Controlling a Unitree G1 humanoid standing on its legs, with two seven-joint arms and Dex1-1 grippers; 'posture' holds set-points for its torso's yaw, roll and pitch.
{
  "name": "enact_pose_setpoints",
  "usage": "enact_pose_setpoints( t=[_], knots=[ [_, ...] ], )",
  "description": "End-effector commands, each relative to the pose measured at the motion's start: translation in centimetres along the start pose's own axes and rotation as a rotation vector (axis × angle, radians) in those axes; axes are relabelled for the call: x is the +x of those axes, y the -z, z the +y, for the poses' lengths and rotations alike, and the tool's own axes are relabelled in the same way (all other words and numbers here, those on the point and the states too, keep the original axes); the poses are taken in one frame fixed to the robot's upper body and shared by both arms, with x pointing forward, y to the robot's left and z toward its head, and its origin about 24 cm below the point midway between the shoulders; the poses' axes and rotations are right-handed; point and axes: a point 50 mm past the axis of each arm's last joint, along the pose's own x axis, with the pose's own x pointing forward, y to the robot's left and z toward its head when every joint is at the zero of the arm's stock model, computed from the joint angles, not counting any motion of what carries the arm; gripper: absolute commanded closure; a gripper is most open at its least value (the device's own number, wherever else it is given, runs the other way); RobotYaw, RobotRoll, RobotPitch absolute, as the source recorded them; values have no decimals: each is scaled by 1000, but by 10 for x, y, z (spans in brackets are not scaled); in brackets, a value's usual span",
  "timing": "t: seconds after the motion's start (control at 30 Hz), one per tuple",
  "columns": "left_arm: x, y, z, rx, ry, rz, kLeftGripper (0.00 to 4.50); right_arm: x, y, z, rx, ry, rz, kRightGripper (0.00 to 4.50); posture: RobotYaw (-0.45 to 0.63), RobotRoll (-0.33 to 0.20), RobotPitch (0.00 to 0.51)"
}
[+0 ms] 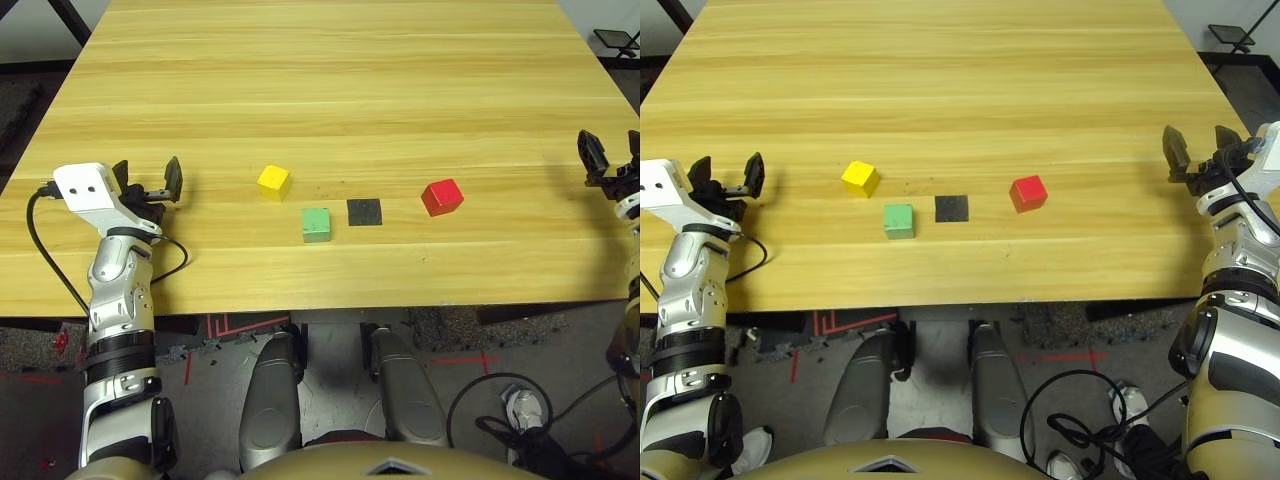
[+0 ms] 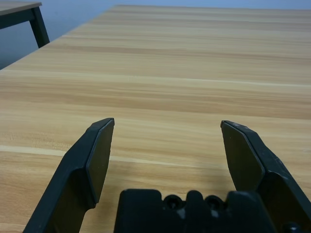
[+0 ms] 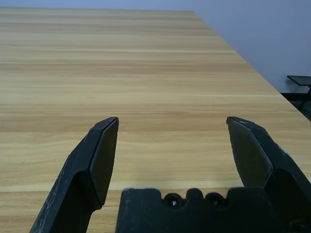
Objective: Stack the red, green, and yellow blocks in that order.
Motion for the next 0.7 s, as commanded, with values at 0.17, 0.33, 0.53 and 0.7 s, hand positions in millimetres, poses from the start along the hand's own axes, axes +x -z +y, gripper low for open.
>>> enact_pose_setpoints(
  t=[0.17,0.33,0.53,0.7],
  knots=[
    [0,8,5,-16,56,66,29,-6,-1,-12,-26,-4,84,0,30,-15,268],
    [33,-47,4,20,378,49,29,20,-31,18,-110,-453,179,0,39,-30,264],
    [45,-107,-23,103,852,98,29,28,-54,52,-192,-938,304,0,78,-51,224],
    [40,-126,-60,164,1122,143,29,34,-66,80,-342,-1234,401,0,88,-55,198]
  ],
)
